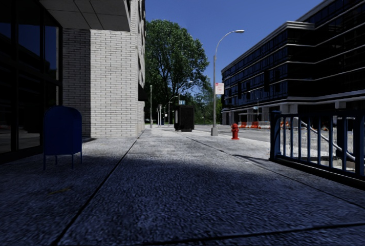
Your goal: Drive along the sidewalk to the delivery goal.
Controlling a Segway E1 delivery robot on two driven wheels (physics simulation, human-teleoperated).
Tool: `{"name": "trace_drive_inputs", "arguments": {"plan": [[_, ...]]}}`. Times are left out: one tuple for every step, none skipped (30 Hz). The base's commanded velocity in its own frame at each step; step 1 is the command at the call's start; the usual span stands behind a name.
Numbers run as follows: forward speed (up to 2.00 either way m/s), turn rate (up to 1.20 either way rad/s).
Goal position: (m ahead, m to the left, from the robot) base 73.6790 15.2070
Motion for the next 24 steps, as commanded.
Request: {"name": "trace_drive_inputs", "arguments": {"plan": [[2.00, 0.00], [2.00, 0.00], [2.00, 0.00], [2.00, 0.00], [2.00, 0.00], [2.00, 0.00], [2.00, 0.00], [2.00, 0.00], [2.00, 0.00], [2.00, 0.00], [2.00, 0.00], [2.00, 0.00], [2.00, 0.00], [2.00, 0.00], [2.00, 0.00], [2.00, 0.00], [1.99, 0.00], [1.99, 0.00], [1.99, 0.00], [1.99, 0.00], [1.99, 0.00], [1.99, 0.00], [1.99, 0.00], [1.99, 0.00]]}}
